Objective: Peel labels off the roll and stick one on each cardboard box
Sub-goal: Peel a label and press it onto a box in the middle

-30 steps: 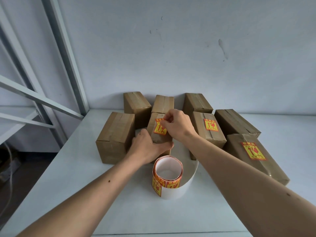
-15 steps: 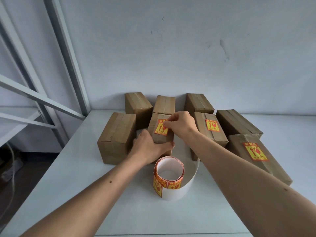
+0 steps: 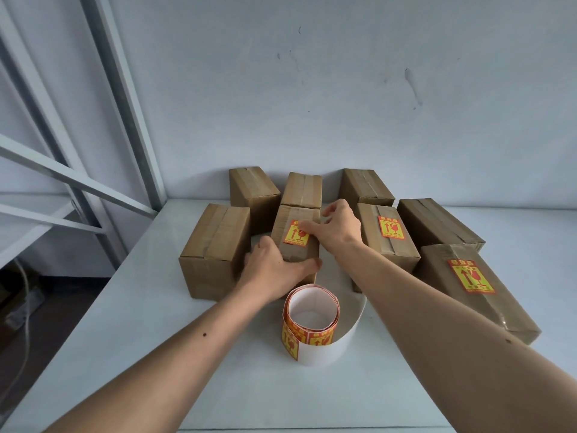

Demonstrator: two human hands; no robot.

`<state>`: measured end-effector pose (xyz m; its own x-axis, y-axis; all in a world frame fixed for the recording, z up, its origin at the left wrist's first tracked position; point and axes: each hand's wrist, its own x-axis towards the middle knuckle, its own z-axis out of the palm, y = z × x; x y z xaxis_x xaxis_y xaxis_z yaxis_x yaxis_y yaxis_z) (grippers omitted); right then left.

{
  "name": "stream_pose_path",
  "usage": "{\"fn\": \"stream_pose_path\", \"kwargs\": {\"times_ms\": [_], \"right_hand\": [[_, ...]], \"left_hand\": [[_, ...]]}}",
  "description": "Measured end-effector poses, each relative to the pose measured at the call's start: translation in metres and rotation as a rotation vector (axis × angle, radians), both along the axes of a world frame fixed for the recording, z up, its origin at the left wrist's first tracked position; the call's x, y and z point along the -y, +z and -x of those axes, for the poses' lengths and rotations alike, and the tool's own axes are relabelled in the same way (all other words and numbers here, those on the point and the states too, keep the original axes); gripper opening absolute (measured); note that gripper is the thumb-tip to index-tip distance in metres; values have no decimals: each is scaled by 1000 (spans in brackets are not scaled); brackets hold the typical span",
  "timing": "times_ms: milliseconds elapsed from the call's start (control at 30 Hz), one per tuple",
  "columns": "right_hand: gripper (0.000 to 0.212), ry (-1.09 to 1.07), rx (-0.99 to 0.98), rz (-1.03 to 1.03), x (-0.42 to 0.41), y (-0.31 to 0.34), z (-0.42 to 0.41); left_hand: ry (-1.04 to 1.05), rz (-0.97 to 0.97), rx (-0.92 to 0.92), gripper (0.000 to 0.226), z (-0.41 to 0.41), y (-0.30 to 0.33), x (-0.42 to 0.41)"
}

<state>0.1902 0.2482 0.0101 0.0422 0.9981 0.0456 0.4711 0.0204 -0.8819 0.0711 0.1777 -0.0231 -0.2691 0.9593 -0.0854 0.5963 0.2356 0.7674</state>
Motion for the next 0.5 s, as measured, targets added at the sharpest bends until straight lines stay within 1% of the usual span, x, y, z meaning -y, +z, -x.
{"fn": "stream_pose_path", "kwargs": {"times_ms": [67, 133, 300, 400, 433, 500], "right_hand": [[44, -7, 13, 10, -3, -1, 2], [46, -3, 20, 55, -5, -1, 4], [78, 62, 10, 221, 0, 7, -1], [87, 91, 44, 290, 2, 9, -3], [88, 79, 50, 283, 2, 9, -3], [81, 40, 45, 233, 1, 7, 0]], "left_hand": [[1, 3, -6, 107, 0, 0, 0], [3, 1, -4, 106, 0, 0, 1], [-12, 12, -24, 107, 0, 3, 2], [-11, 36, -36, 110, 0, 6, 3], [-11, 41, -38, 111, 0, 8, 3], [-13, 49, -42, 112, -1, 10, 5]]}}
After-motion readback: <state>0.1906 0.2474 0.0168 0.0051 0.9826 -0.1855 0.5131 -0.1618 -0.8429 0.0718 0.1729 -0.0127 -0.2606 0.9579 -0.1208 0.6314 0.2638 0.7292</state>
